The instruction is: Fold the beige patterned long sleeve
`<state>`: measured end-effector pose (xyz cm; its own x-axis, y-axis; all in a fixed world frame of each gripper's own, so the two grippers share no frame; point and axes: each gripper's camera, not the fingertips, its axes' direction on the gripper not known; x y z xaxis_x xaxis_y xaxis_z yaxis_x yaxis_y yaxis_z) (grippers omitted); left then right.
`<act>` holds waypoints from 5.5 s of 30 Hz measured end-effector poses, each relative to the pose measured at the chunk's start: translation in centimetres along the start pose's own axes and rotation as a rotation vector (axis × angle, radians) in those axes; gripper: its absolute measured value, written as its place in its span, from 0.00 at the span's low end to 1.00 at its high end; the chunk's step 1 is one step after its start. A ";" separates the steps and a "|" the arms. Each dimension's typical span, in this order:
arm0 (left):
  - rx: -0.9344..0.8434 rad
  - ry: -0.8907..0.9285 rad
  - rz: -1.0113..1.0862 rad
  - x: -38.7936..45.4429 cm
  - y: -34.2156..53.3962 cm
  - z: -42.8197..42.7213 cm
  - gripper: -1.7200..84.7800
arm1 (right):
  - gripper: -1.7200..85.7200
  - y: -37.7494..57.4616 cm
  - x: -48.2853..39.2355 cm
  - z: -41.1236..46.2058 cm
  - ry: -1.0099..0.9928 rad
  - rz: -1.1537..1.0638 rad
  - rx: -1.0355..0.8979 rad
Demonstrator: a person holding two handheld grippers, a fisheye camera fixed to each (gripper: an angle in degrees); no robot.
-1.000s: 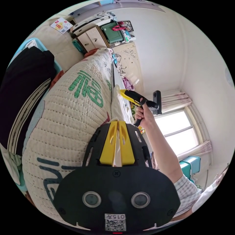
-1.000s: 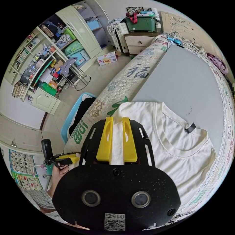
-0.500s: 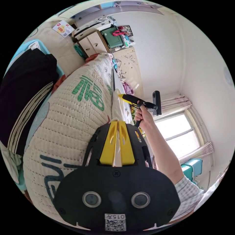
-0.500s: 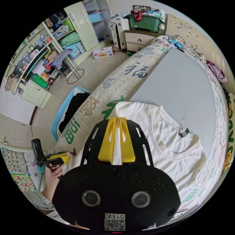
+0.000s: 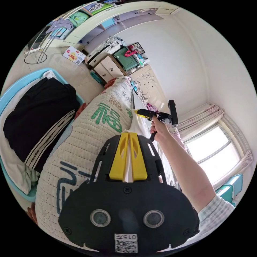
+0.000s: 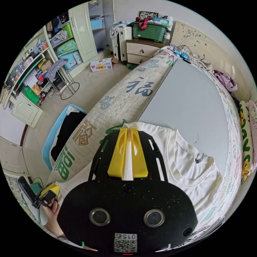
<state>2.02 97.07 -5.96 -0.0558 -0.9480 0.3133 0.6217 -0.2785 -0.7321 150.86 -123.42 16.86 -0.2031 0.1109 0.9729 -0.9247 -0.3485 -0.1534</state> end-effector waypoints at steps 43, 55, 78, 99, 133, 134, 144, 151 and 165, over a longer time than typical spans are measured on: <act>0.136 -0.085 0.120 8.5 9.7 -5.7 0.07 | 0.08 43.8 9.0 -20.6 -0.456 -0.317 0.156; -0.518 0.001 0.867 35.0 38.2 11.3 0.09 | 0.10 42.3 19.8 -18.1 -0.355 0.080 0.117; -0.642 -0.225 1.125 39.6 53.5 20.3 0.03 | 0.02 41.8 21.3 -15.0 -0.350 0.109 0.066; -0.630 -0.021 0.967 38.5 42.6 14.6 0.06 | 0.07 47.0 20.1 -20.8 -0.183 0.078 0.166; -0.644 -0.449 0.446 17.4 26.3 -10.8 0.02 | 0.01 74.6 22.8 -26.0 -0.309 0.378 0.113; -0.644 -0.452 0.460 17.9 26.3 -11.0 0.02 | 0.01 74.8 22.9 -26.2 -0.306 0.383 0.118; -0.666 -0.503 0.560 20.5 27.7 -11.1 0.02 | 0.02 75.3 21.7 -27.5 -0.223 0.365 0.088; -0.762 -0.547 0.518 18.4 28.3 -7.0 0.05 | 0.03 74.0 21.0 -26.4 -0.211 0.364 0.017; -0.509 -0.578 0.712 26.9 13.2 1.3 0.12 | 0.10 57.7 24.6 -31.4 -0.091 0.159 0.248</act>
<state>9.74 68.09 -6.34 0.6590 -0.7377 -0.1467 -0.0451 0.1559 -0.9867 82.40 -111.52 26.49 -0.2991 -0.0429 0.9533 -0.7746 -0.5725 -0.2688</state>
